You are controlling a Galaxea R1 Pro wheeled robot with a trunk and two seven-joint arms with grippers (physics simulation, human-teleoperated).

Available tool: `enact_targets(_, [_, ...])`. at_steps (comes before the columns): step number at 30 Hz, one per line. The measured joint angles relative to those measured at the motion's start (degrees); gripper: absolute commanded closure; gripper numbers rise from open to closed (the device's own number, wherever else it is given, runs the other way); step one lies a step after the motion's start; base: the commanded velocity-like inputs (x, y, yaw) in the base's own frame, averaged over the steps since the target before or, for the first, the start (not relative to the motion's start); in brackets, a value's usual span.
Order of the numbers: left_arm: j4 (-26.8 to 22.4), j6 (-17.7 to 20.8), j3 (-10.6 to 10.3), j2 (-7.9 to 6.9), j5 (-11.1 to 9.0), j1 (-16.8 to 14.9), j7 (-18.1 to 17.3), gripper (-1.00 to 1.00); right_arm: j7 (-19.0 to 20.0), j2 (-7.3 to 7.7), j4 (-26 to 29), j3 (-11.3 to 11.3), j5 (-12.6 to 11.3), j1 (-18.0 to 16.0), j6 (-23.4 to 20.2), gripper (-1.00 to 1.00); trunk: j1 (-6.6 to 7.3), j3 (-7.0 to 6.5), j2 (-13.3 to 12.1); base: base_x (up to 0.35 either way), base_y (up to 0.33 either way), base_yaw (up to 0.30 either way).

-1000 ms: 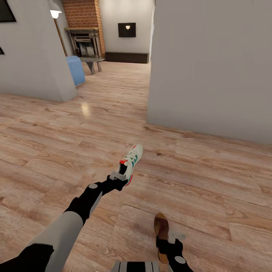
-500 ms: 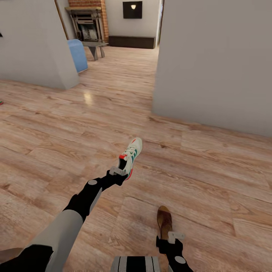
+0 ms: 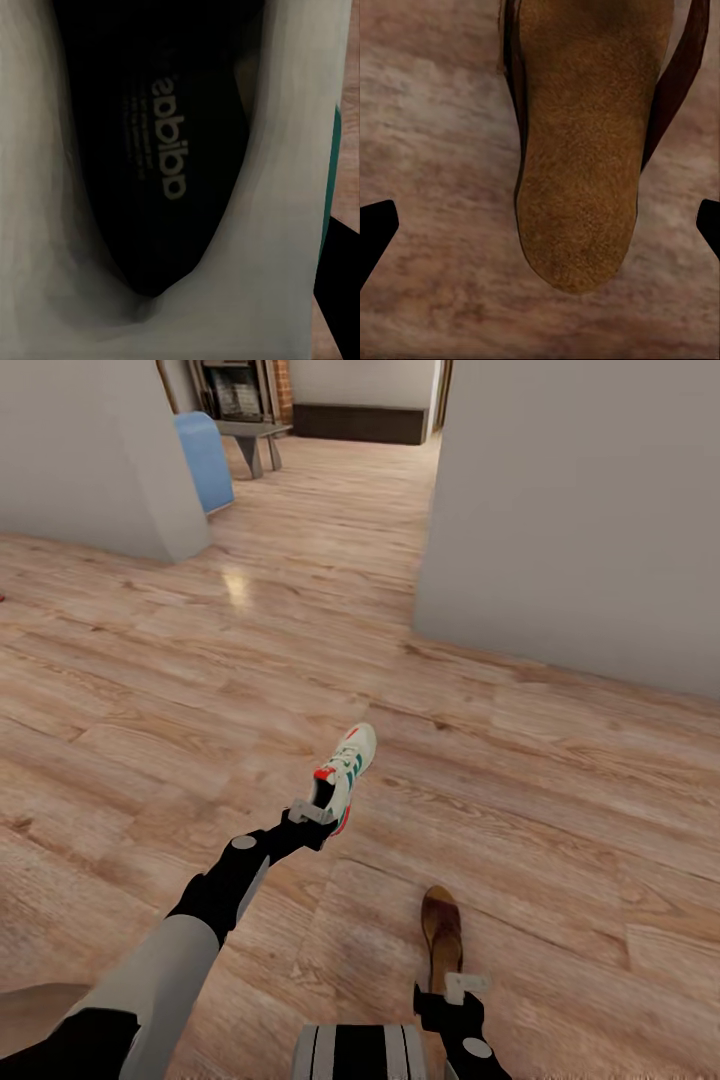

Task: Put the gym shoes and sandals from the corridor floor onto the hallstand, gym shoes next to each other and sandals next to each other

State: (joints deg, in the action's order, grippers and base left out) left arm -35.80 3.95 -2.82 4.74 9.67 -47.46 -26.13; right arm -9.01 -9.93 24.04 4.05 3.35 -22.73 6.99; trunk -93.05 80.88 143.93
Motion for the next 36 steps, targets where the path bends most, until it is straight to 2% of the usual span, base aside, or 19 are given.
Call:
enact_targets(15, [0.0,-0.05,-0.18,0.08,-0.01,0.01,0.0,1.0,0.01,0.0,0.09,-0.07,-0.01,0.0,0.0,-1.0,-0.39,4.35,0.2,0.0,0.0,-0.103])
enact_targets(24, [-0.03,-0.06,-0.11,0.08,-0.08,0.08,0.06,1.0,0.02,0.0,0.07,-0.14,0.07,-0.01,0.01,-1.0,-0.38,4.46,0.21,0.0,0.0,-0.01])
enact_targets(32, [-0.03,-0.06,-0.01,0.04,-0.02,0.08,0.08,1.0,0.01,0.0,0.06,-0.09,0.07,-0.01,0.01,-1.0,-0.59,6.25,0.31,0.0,0.0,0.019])
enact_targets(36, [-0.35,-0.05,0.02,0.07,-0.11,0.06,0.08,1.0,0.0,0.0,0.1,-0.07,0.07,-0.01,0.05,-1.0,-0.59,6.42,0.31,0.0,0.0,0.129])
